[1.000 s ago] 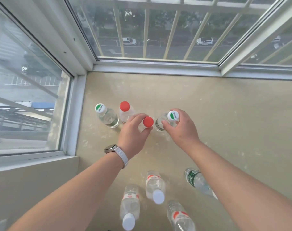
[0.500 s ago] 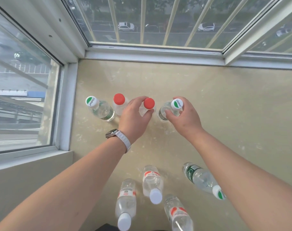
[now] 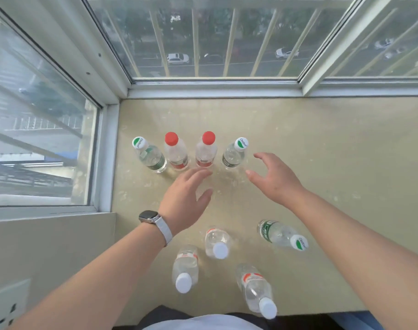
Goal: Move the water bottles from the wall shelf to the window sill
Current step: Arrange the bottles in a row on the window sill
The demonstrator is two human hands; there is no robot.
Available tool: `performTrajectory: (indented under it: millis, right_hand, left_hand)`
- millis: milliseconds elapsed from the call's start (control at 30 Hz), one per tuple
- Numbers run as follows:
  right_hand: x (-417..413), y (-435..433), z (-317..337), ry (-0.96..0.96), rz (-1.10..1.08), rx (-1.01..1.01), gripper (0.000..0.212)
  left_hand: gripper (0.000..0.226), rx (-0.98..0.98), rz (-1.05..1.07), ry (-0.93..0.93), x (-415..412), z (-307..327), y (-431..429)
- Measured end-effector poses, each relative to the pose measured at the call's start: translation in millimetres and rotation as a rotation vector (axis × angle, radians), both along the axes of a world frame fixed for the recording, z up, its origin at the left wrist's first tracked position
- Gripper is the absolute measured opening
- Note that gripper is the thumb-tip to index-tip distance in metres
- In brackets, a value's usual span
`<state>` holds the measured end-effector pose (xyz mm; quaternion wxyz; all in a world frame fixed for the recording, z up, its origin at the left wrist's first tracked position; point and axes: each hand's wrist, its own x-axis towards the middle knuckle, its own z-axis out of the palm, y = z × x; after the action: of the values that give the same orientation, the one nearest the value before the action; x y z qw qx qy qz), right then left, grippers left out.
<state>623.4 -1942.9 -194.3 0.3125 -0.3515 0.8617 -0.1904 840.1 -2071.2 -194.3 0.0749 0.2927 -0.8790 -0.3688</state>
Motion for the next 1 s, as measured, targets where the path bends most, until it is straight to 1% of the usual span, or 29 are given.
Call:
performTrajectory:
  millis: [67,133,200,333,400,467,567,633,733,833,900,1000]
  right_hand:
    - [5.3,25.6,12.2,0.049,0.064,0.027,0.055]
    - [11.5,51.2,23.2,0.095,0.098,0.047,0.054]
    - [19.6,74.9,33.1,0.136,0.116,0.071,0.054]
    - [39.8,118.6,37.4,0.208,0.16,0.122,0.058]
    - [48.7,138.1,32.5,0.199,0.141,0.142,0.061]
    - [57.0,153.8,25.8,0.141,0.069,0.137,0.062]
    - [68.8,167.5,13.3,0.06,-0.052,0.077,0.057]
    - [76.2,172.9,6.1,-0.006,-0.143,0.02,0.054]
    - [83.5,176.3,-2.5,-0.062,-0.239,-0.06,0.054]
    - [84.6,174.9,-9.0,-0.107,-0.304,-0.079,0.051]
    - [82.5,172.7,-11.4,-0.123,-0.347,-0.072,0.044]
    - [76.0,169.8,-14.5,-0.098,-0.373,-0.103,0.026]
  left_hand:
    - [0.039,-0.067,-0.102,-0.036,11.3,9.9,16.6]
    - [0.046,-0.106,-0.188,-0.076,20.0,20.8,32.2]
    - [0.052,-0.114,-0.272,-0.159,27.2,29.3,46.2]
    - [0.058,-0.142,-0.425,-0.355,38.1,35.5,68.5]
    - [0.058,-0.16,-0.473,-0.41,39.8,36.0,76.0]
    - [0.055,-0.173,-0.489,-0.472,41.7,34.1,82.0]
    - [0.047,-0.166,-0.471,-0.535,46.1,28.8,88.2]
    - [0.045,-0.147,-0.438,-0.538,48.7,24.8,92.0]
    - [0.041,-0.122,-0.376,-0.512,49.5,19.1,97.9]
    - [0.037,-0.066,-0.296,-0.463,47.4,16.5,100.8]
    - [0.034,-0.033,-0.24,-0.436,43.9,16.7,100.7]
    - [0.033,0.055,-0.101,-0.386,33.9,16.6,99.1]
